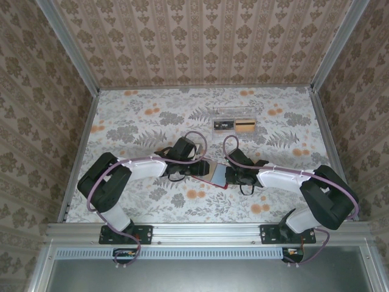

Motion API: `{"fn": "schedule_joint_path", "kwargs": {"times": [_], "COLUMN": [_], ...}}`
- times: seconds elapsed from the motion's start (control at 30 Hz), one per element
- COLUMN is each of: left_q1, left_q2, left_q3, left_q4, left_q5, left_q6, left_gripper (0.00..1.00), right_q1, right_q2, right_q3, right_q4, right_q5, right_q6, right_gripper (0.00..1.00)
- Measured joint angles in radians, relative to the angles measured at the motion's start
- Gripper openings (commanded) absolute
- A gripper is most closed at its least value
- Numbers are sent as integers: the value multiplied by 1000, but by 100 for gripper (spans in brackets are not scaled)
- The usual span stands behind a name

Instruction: Take the credit cards out of the card holder

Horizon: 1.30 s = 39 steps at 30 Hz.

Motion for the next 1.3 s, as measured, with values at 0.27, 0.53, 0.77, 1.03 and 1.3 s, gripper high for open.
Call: {"fn": "schedule_joint_path", "kwargs": {"times": [0.27, 0.53, 0.77, 1.03, 1.3], "left_q1": [-17, -18, -18, -18, -8], "left_q2": [18, 25, 26, 25, 11], "left_q3": [18, 14, 7, 3, -14], "left_q4": [-5, 52, 90, 142, 149], "left_q5": [-12, 44, 85, 121, 126], "left_q6": [0, -19, -43, -54, -53], "left_gripper": [54, 65, 79, 100, 92], "right_q1": [0, 0, 0, 0, 0], "right_q2": [0, 1, 1, 2, -53], "right_q3": [0, 0, 0, 0, -15], "right_q4": [0, 1, 1, 3, -19], "right_q5": [0, 0, 0, 0, 16], "right_q6": [0, 1, 1, 5, 13], "right_gripper": [15, 15, 15, 17, 27]}}
